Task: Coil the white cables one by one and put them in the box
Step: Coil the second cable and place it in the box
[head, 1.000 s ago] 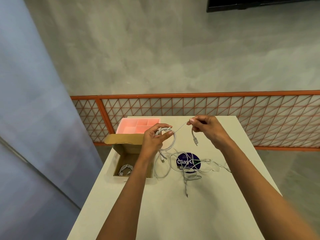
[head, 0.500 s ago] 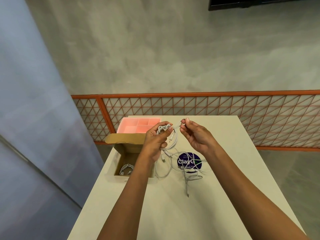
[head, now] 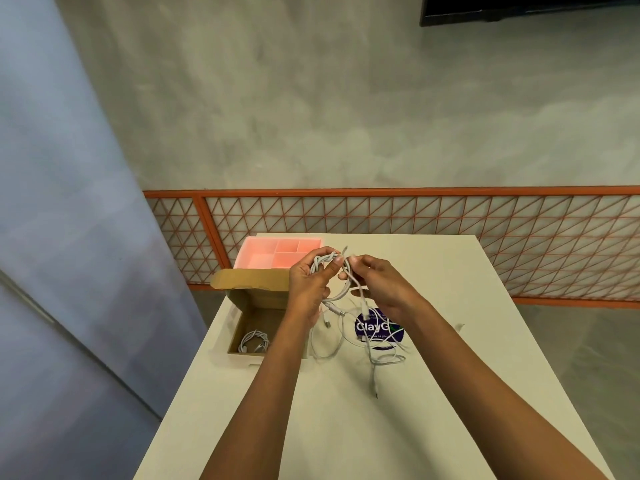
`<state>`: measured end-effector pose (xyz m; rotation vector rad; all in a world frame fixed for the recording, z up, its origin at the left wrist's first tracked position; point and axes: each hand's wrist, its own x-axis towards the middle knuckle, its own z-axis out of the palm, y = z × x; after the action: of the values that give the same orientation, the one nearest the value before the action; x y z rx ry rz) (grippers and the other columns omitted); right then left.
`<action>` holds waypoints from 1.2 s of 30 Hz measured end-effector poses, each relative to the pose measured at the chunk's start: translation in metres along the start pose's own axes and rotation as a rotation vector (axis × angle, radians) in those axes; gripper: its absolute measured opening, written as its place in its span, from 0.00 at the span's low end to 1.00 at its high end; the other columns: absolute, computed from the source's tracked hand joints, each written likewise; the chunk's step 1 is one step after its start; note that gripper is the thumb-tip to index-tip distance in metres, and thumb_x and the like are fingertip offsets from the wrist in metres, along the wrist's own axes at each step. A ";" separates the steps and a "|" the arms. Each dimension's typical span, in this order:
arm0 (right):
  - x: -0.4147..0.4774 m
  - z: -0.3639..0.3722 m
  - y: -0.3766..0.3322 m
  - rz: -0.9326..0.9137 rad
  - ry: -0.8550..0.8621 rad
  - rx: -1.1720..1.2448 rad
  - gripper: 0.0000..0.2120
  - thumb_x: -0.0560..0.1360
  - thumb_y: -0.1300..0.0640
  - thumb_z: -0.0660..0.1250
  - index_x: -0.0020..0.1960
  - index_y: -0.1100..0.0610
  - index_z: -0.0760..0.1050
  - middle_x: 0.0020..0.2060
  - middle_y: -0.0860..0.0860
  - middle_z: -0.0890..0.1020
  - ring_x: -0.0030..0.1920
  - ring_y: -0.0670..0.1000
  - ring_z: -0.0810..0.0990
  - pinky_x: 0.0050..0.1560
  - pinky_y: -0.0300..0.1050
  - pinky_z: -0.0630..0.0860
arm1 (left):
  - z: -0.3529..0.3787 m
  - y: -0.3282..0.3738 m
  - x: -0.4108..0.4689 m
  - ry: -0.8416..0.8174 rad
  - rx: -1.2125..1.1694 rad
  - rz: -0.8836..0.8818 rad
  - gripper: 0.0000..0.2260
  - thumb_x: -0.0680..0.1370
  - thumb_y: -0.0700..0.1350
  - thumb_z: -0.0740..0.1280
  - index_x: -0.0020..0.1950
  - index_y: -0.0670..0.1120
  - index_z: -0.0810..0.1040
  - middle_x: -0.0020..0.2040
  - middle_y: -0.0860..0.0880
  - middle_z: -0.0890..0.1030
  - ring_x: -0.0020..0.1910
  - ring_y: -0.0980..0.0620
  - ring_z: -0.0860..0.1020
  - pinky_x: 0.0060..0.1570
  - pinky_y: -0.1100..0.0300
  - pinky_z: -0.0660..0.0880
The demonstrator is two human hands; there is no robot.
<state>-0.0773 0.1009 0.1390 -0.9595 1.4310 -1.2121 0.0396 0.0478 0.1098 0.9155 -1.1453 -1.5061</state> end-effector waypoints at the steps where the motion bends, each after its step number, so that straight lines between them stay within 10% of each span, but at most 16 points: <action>1: 0.000 0.000 0.000 -0.008 -0.034 -0.017 0.13 0.81 0.54 0.58 0.58 0.60 0.75 0.41 0.49 0.80 0.41 0.46 0.76 0.46 0.41 0.72 | -0.001 -0.001 0.001 0.008 -0.004 0.000 0.07 0.72 0.40 0.72 0.48 0.48 0.81 0.42 0.46 0.78 0.33 0.51 0.68 0.23 0.64 0.58; 14: 0.003 0.007 -0.006 -0.348 0.286 -0.801 0.05 0.75 0.59 0.68 0.47 0.57 0.83 0.38 0.56 0.84 0.40 0.56 0.82 0.46 0.52 0.80 | 0.000 0.000 0.007 0.173 -0.005 0.008 0.06 0.74 0.40 0.71 0.49 0.46 0.79 0.37 0.50 0.78 0.27 0.60 0.70 0.25 0.68 0.65; 20: -0.011 0.006 -0.021 -0.324 0.092 -0.726 0.06 0.76 0.60 0.67 0.48 0.60 0.82 0.35 0.54 0.85 0.36 0.49 0.84 0.44 0.38 0.78 | -0.007 -0.011 0.008 0.260 0.154 0.141 0.06 0.74 0.43 0.72 0.50 0.47 0.79 0.48 0.45 0.82 0.49 0.46 0.80 0.50 0.52 0.77; 25: -0.019 0.000 -0.027 -0.305 -0.018 -0.582 0.06 0.76 0.59 0.67 0.47 0.60 0.82 0.37 0.55 0.85 0.34 0.45 0.83 0.39 0.29 0.75 | -0.011 -0.008 0.005 0.211 0.078 0.099 0.04 0.74 0.44 0.71 0.48 0.48 0.79 0.44 0.46 0.82 0.45 0.45 0.80 0.47 0.48 0.77; 29: -0.018 -0.010 -0.028 -0.266 -0.022 -0.441 0.07 0.77 0.63 0.65 0.48 0.63 0.81 0.37 0.53 0.84 0.34 0.46 0.81 0.35 0.26 0.73 | -0.012 -0.004 0.002 0.198 0.014 0.046 0.06 0.76 0.43 0.69 0.52 0.44 0.78 0.40 0.50 0.79 0.36 0.54 0.76 0.33 0.64 0.75; 36: -0.011 -0.027 -0.025 -0.211 -0.027 -0.358 0.11 0.79 0.60 0.63 0.40 0.54 0.80 0.40 0.49 0.85 0.43 0.48 0.79 0.48 0.36 0.75 | -0.017 0.006 0.001 0.111 0.047 0.049 0.08 0.75 0.40 0.69 0.53 0.44 0.76 0.44 0.52 0.80 0.36 0.62 0.79 0.32 0.65 0.75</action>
<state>-0.1024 0.1120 0.1662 -1.3958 1.5875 -1.1059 0.0566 0.0430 0.1112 0.9835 -1.1184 -1.3771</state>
